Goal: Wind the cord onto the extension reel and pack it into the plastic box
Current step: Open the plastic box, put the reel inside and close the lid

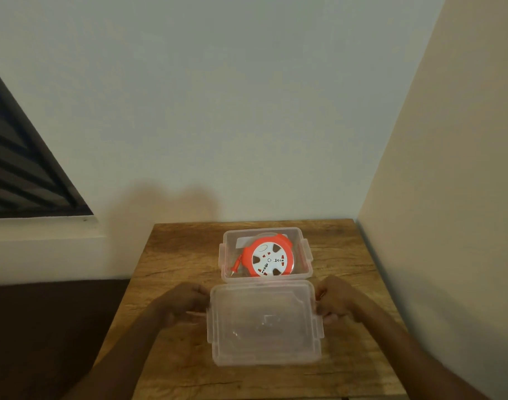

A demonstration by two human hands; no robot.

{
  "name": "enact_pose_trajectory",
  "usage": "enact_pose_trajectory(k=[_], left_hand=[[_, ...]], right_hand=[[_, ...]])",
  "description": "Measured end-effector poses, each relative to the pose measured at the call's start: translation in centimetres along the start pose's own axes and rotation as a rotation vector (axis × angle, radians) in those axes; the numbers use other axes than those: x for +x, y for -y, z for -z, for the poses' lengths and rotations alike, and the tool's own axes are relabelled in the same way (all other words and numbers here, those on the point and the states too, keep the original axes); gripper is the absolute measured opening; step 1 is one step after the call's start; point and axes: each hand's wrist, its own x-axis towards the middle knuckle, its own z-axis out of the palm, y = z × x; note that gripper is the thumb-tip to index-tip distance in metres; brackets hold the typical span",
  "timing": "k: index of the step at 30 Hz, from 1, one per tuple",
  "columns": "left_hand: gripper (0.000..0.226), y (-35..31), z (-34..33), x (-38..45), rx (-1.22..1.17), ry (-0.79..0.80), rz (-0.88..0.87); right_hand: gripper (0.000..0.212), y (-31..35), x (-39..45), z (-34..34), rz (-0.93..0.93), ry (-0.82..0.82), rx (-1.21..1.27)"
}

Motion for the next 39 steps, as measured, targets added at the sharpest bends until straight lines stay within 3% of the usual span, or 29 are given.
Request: enact_pose_trajectory(k=[3,9,12,16,19,23,28,30,33,36,39], left_hand=[[0.032,-1.7,2.7,-1.3,-0.172,0.088,-0.193],[0.021,-7.5,4.0,-2.0,-0.558,-0.067,-0.56],[0.018,-9.5,3.2,-1.9,-0.754,-0.168,-0.548],[0.018,-11.1,1.2,-1.8,-0.78,-0.271,-0.553],[0.019,-11.4,0.2,-1.5,-0.801,-0.297,-0.496],[0.03,-11.4,-0.7,-0.9,-0.691,-0.258,-0.436],[0.018,-10.6,-1.4,0.3,-0.414,-0.326,-0.397],[0.013,-10.0,-1.8,0.7,-0.39,-0.359,-0.386],[0.034,-8.9,-2.5,1.2,-0.329,-0.453,-0.355],[0.023,-7.8,-2.9,2.0,-0.268,-0.451,-0.313],[0.042,-7.5,-3.2,2.4,-0.221,-0.448,-0.305]], right_hand=[[0.017,1.6,-0.6,3.6,0.044,-0.029,0.198],[0.021,4.4,-0.1,8.2,0.227,-0.294,0.668],[0.022,5.3,0.8,8.7,0.312,-0.39,0.783],[0.03,5.7,2.3,7.8,0.268,-0.481,0.938],[0.014,5.7,3.1,7.1,0.172,-0.544,1.07],[0.024,5.4,3.3,6.3,0.198,-0.576,0.971],[0.05,4.1,4.5,5.3,0.185,-0.554,0.886],[0.047,3.6,5.2,4.6,0.16,-0.531,0.844],[0.041,3.0,6.3,3.3,0.143,-0.51,0.797],[0.039,2.8,7.0,2.5,0.112,-0.512,0.697],[0.039,2.7,7.4,2.2,0.107,-0.518,0.593]])
